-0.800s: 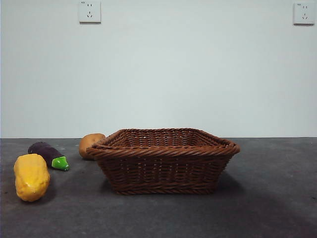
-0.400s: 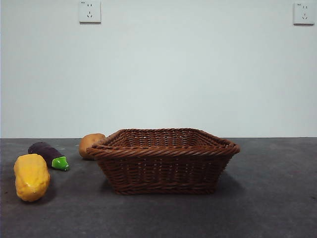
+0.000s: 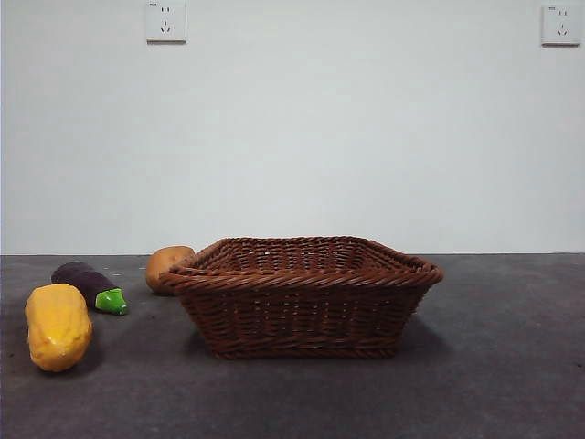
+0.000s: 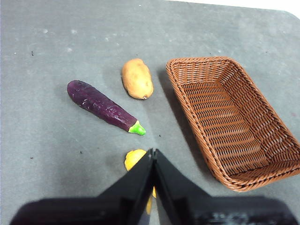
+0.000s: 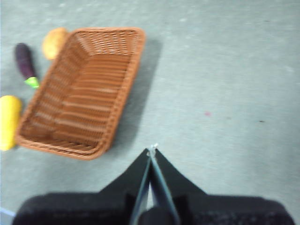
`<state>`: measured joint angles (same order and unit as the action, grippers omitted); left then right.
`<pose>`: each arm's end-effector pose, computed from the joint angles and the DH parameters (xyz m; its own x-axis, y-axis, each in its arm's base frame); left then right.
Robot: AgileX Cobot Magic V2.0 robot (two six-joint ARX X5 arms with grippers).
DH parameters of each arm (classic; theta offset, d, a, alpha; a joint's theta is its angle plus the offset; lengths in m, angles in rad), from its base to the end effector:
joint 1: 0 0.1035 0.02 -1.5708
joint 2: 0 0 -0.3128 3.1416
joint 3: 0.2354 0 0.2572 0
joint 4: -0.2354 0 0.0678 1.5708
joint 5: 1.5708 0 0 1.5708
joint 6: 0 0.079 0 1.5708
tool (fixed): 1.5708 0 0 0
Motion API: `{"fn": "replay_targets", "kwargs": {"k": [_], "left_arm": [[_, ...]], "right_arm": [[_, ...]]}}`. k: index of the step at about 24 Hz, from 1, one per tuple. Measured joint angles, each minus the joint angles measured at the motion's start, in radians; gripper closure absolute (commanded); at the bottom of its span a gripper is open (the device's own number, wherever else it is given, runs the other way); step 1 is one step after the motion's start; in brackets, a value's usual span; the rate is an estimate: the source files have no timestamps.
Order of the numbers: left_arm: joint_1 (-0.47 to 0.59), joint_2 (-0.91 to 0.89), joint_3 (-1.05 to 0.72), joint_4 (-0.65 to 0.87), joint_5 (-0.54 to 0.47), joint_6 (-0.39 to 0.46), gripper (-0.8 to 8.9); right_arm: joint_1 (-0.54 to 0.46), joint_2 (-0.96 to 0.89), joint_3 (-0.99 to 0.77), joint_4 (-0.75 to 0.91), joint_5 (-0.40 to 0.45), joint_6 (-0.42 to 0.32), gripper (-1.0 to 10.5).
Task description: Help me put the vegetables on the table into the basket
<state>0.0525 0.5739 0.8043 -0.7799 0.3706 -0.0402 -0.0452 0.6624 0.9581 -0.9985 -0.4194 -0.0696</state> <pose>0.1091 -0.0229 0.3150 0.8128 -0.3200 -0.4868 0.2384 0.9452 -0.2233 0.1033 0.0275 0.3357 0.7146 0.3753 -0.5903 -0.3134 0.9262 0.2095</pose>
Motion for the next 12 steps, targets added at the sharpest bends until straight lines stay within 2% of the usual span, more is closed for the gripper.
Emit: {"fn": "replay_targets", "kwargs": {"k": [2,3,4,5,12], "left_arm": [[0.0,0.0,0.0,0.002,0.0,0.004,3.44],[0.0,0.0,0.0,0.002,0.0,0.004,2.32],[0.0,0.0,0.001,0.002,0.0,0.004,1.91],[0.0,0.0,0.002,0.002,0.0,0.004,1.83],[0.0,0.048,0.002,0.003,0.0,0.003,1.84]], "right_arm": [[0.0,0.008,0.002,0.0,-0.028,-0.002,6.9],[0.0,0.011,0.002,0.0,-0.035,-0.003,5.8],[0.0,0.015,0.002,0.0,-0.042,-0.003,4.7],[0.0,0.017,0.002,0.0,-0.043,-0.002,4.1],[0.0,0.057,0.003,0.003,-0.06,-0.002,4.0]]}}
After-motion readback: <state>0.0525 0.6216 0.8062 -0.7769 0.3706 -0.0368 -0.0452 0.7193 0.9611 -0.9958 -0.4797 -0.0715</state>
